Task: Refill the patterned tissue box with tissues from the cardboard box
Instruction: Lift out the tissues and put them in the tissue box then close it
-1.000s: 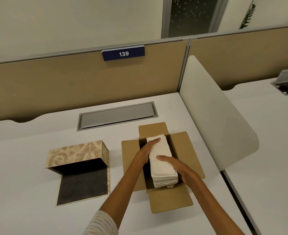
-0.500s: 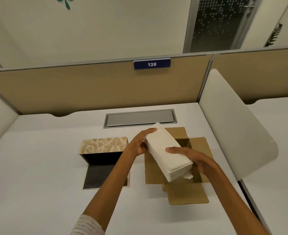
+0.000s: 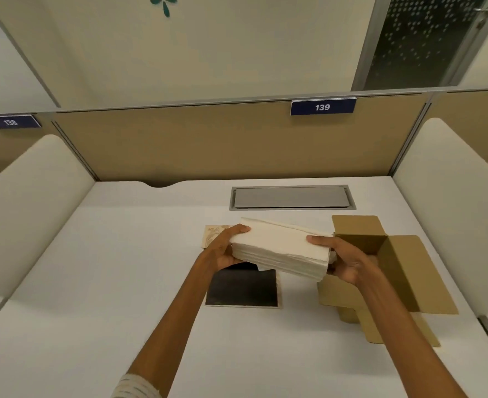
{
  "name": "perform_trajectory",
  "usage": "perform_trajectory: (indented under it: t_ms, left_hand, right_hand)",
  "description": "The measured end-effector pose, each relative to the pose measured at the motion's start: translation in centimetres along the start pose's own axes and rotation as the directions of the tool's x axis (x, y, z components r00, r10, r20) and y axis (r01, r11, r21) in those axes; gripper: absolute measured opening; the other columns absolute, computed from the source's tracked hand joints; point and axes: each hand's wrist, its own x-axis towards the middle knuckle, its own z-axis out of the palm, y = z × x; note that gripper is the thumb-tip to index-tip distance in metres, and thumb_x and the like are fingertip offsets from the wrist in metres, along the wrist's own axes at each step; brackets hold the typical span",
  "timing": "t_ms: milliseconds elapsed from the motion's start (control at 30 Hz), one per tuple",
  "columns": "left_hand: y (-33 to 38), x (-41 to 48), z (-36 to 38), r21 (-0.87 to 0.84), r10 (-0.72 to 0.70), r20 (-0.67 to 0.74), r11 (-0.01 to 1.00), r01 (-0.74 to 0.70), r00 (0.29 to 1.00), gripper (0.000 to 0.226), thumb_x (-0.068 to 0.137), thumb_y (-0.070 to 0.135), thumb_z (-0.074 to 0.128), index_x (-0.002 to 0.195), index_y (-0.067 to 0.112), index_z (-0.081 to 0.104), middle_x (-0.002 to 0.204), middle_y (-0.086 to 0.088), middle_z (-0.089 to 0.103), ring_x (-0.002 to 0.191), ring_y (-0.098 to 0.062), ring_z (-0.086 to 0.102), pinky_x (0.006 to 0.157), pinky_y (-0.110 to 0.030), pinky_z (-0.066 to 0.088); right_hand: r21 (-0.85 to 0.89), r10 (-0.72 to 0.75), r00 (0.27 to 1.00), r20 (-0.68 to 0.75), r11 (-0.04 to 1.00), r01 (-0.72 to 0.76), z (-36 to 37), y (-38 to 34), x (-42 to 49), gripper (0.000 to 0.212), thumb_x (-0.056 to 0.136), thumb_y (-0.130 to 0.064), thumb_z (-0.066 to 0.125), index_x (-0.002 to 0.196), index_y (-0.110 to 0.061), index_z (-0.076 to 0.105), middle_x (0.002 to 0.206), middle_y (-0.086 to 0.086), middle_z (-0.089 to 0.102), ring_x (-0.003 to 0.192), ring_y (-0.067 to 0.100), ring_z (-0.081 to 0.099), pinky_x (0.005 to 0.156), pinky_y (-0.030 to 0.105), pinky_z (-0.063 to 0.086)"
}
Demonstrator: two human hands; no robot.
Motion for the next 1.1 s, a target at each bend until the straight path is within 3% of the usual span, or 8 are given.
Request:
perform_trajectory:
  t_ms: [133,300,467,567,767,900,1000,1100]
  left_hand:
    - [0.4,-0.8,-3.9,0.123,-0.034,0.061,0.992,0.026,0.998,0.045,0.077,0.028,0.07,0.118,0.021,0.052,0.117,-0.015,0.059,0.109,-0.032,0.058,0.078,-0.043,0.06]
    - [-0.8,-0.7,-6.7,0.178,0.026,0.033,0.984,-0.031,0.999,0.049,0.078,0.028,0.06,0.125,0.027,0.047,0.124,-0.013,0.055,0.117,-0.034,0.053,0.094,-0.05,0.052]
    - [-2.4,-0.2,-9.0,0.12,-0.025,-0.008,0.992,0.026,1.0,0.047,0.079,0.028,0.055,0.125,0.025,0.049,0.119,-0.013,0.058,0.11,-0.032,0.055,0.091,-0.048,0.052]
    - [-3.1,0.1,-10.1,0.06,-0.056,-0.023,0.997,0.058,0.998,0.037,0.082,0.03,0.052,0.119,0.023,0.053,0.11,-0.011,0.061,0.101,-0.029,0.057,0.09,-0.046,0.051]
    - [-3.8,1.0,-10.2,0.06,-0.033,-0.055,0.997,0.037,0.998,0.032,0.09,0.024,0.048,0.122,0.019,0.051,0.103,-0.008,0.061,0.09,-0.023,0.057,0.071,-0.035,0.051]
    - [-4.8,2.2,-10.6,0.08,-0.034,-0.062,0.996,0.039,0.997,0.026,0.093,0.021,0.048,0.119,0.017,0.051,0.104,-0.008,0.06,0.093,-0.023,0.056,0.077,-0.035,0.049]
    - [-5.8,3.4,-11.0,0.128,-0.041,-0.096,0.99,0.053,0.995,0.016,0.095,0.022,0.048,0.109,0.016,0.053,0.099,-0.006,0.06,0.089,-0.02,0.055,0.083,-0.036,0.046]
    - [-6.6,4.6,-11.3,0.171,-0.009,-0.128,0.985,0.031,0.992,0.022,0.098,0.024,0.046,0.115,0.012,0.053,0.103,-0.007,0.061,0.09,-0.02,0.056,0.089,-0.036,0.044]
  right_hand:
    - [0.07,-0.024,0.996,-0.091,0.997,0.03,4.3,2.4,1.5,0.047,0.072,-0.03,0.08,0.112,-0.01,0.064,0.114,0.015,0.068,0.106,0.033,0.061,0.092,0.045,0.052]
    - [-0.024,-0.049,0.971,-0.232,0.999,0.044,9.0,4.9,3.4,0.048,0.081,-0.042,0.069,0.116,-0.011,0.056,0.106,0.011,0.065,0.096,0.028,0.061,0.078,0.038,0.05]
    - [-0.018,-0.04,0.975,-0.219,0.999,0.037,10.9,6.6,4.2,0.017,0.086,-0.035,0.054,0.096,-0.024,0.062,0.093,0.004,0.066,0.084,0.023,0.06,0.064,0.033,0.045]
    - [-0.024,-0.033,0.976,-0.214,0.999,0.028,11.3,7.7,5.1,0.016,0.087,-0.032,0.049,0.095,-0.026,0.061,0.095,0.004,0.066,0.089,0.023,0.059,0.07,0.033,0.045]
    - [-0.074,-0.007,0.968,-0.252,0.997,-0.012,11.6,9.2,7.7,0.024,0.087,-0.032,0.048,0.101,-0.016,0.061,0.092,0.005,0.063,0.088,0.024,0.057,0.069,0.032,0.043]
    - [-0.08,0.009,0.958,-0.286,0.996,-0.033,11.2,9.9,9.3,0.022,0.087,-0.03,0.05,0.099,-0.014,0.06,0.091,0.005,0.062,0.082,0.02,0.056,0.066,0.03,0.041]
    - [-0.075,0.027,0.95,-0.31,0.996,-0.053,11.1,10.7,10.4,0.024,0.089,-0.028,0.05,0.103,-0.011,0.059,0.098,0.01,0.061,0.088,0.022,0.054,0.074,0.033,0.042]
    - [-0.061,0.024,0.948,-0.317,0.997,-0.045,11.3,11.3,11.4,0.027,0.09,-0.026,0.05,0.108,-0.009,0.06,0.102,0.012,0.062,0.093,0.025,0.056,0.079,0.033,0.042]
